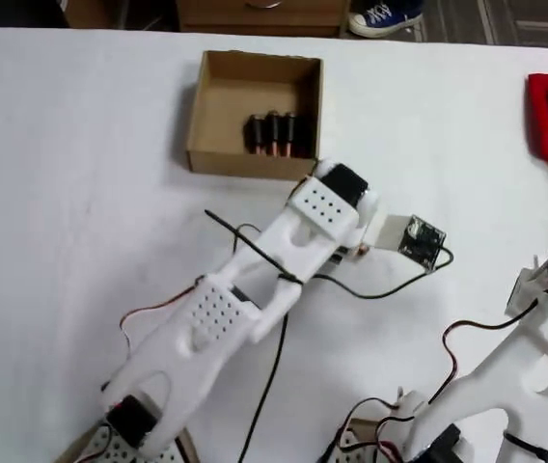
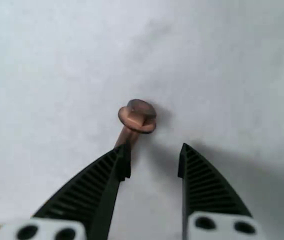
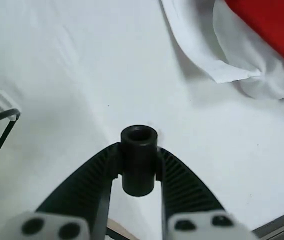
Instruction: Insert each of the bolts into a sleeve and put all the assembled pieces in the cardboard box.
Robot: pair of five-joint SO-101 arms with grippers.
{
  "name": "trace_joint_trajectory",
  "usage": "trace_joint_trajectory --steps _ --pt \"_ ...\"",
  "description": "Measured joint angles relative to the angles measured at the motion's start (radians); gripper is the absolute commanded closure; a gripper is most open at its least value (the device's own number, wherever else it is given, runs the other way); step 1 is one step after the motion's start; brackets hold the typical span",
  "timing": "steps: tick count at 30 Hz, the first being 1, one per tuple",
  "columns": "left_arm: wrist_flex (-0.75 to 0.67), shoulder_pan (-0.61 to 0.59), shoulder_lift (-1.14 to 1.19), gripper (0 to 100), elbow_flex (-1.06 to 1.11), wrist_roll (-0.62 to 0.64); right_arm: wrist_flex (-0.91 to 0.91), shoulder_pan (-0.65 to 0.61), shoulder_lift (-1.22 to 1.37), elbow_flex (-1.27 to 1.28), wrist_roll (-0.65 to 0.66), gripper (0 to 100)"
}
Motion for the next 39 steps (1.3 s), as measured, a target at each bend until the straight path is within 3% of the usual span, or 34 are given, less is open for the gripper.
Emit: trace_joint_trajectory --steps 22,26,28,39 --pt "-0.155 0.021 0.107 83 -0.031 0.0 0.0 0.0 0.0 0.0 0.0 97.8" --pt "-0.157 0.023 0.112 99 -0.031 0.0 0.0 0.0 0.0 0.0 0.0 97.8" --pt "-0.155 0.025 0.12 95 -0.029 0.0 0.0 0.0 0.0 0.0 0.0 97.8" --pt "-0.123 0.026 0.126 98 -0.078 0.032 0.0 0.0 0.0 0.0 0.0 97.8"
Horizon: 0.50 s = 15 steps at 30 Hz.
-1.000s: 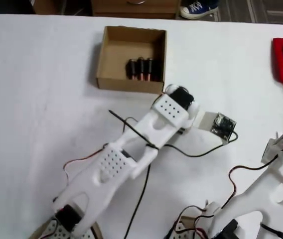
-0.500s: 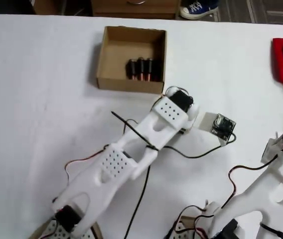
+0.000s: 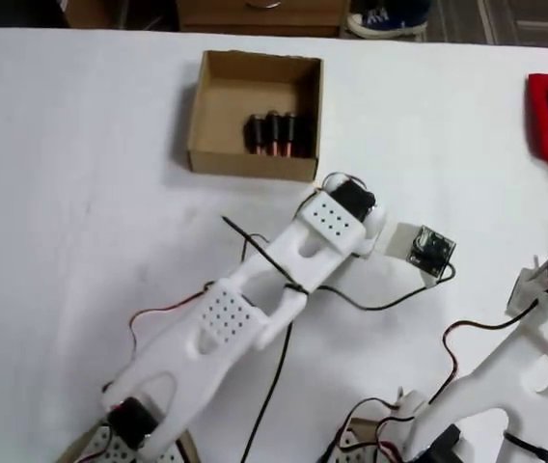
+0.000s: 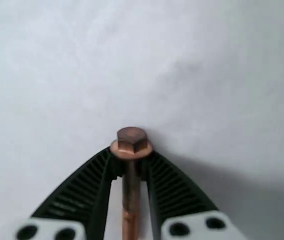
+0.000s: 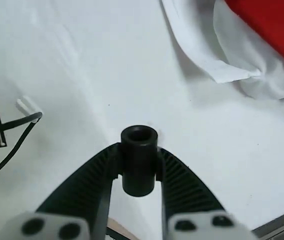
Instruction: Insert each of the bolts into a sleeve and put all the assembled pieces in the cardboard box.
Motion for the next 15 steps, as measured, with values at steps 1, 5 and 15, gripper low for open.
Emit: trace_joint_trajectory --steps 1,5,15 --pt "0.018 0.0 0.002 98 -0.018 0.037 0.0 0.0 0.0 0.0 0.0 97.8" --pt "0.112 -0.012 0.006 98 -0.097 0.258 0.0 0.0 0.0 0.0 0.0 97.8" --pt "0.324 -0.183 0.008 98 -0.287 0.706 -0.006 0.0 0.0 0.0 0.0 97.8"
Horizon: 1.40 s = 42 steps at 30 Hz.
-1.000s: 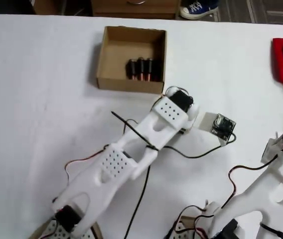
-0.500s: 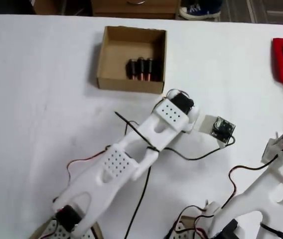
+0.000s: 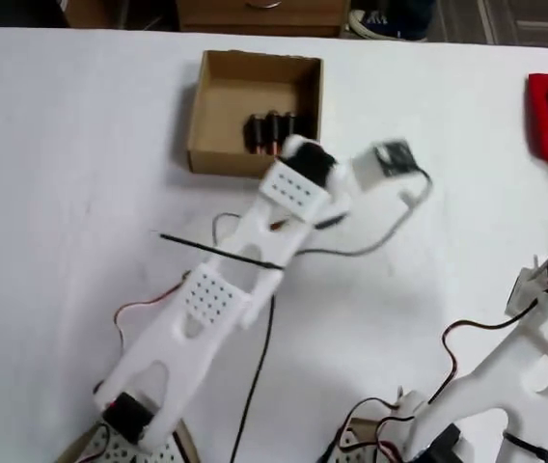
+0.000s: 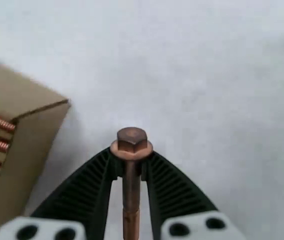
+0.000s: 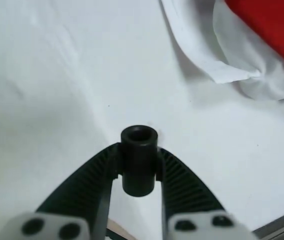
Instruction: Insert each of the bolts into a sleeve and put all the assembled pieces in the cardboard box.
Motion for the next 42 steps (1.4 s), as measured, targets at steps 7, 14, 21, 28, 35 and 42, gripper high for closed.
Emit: trace_joint_trajectory --steps 7,14,21,28,35,42 --pt "0.0 -0.1 -0.021 98 0.0 0.14 -0.012 -0.109 0.0 0.018 -0.002 97.8" --pt "0.0 -0.103 -0.281 98 0.0 0.476 -0.144 -0.292 -0.064 0.19 -0.048 97.8" --pt "0.0 -0.115 -0.416 98 0.0 0.522 -0.344 -0.506 -0.362 0.509 -0.068 97.8" --pt "0.0 -0.141 -0.582 98 0.0 0.62 -0.502 -0.721 -0.624 0.704 -0.147 97.8" --pt "0.0 -0.141 -0.853 98 -0.003 0.664 -0.606 -0.804 -0.654 0.712 -0.15 97.8" --pt "0.002 -0.141 -1.008 98 -0.012 0.664 -0.68 -0.91 -0.654 0.712 -0.236 97.8"
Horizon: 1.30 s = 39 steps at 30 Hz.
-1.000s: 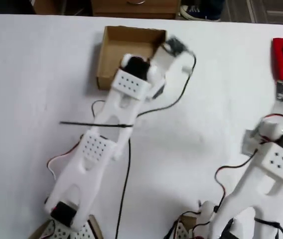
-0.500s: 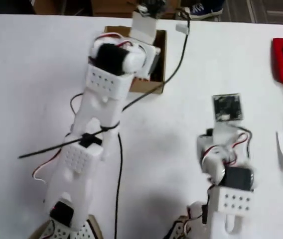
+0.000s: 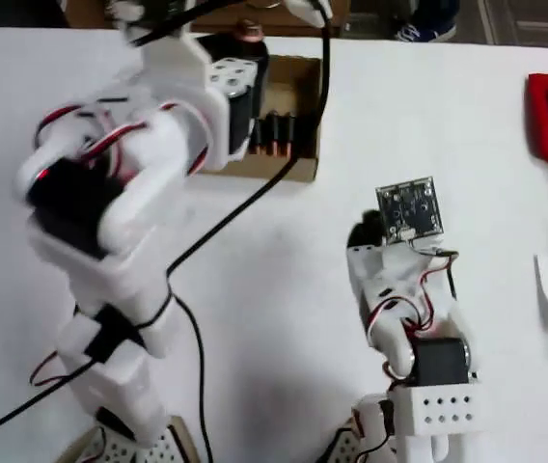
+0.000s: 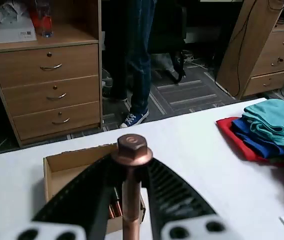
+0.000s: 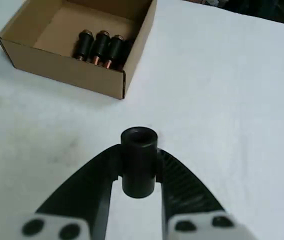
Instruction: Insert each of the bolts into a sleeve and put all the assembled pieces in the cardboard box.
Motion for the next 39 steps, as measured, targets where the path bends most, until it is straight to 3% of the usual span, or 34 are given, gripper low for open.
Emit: trace_joint_trajectory --steps 8,14,20,30,34,39 --pt "0.0 -0.011 -0.009 98 -0.005 0.0 -0.071 -0.04 0.002 0.0 -0.028 97.8" --pt "0.0 -0.017 -0.055 98 0.0 0.101 -0.071 -0.046 0.017 0.0 -0.034 97.8" --pt "0.0 -0.017 -0.18 98 0.121 0.118 -0.071 -0.049 0.018 0.0 -0.034 97.8" --pt "-0.014 -0.018 -0.669 98 0.695 0.12 -0.115 -0.049 0.018 0.037 -0.034 97.8" --pt "-0.169 -0.02 -0.781 98 0.999 0.12 -0.221 -0.049 0.018 0.083 -0.034 97.8" --pt "-0.502 -0.018 -0.845 98 1.392 0.12 -0.387 -0.055 0.018 0.149 -0.034 97.8"
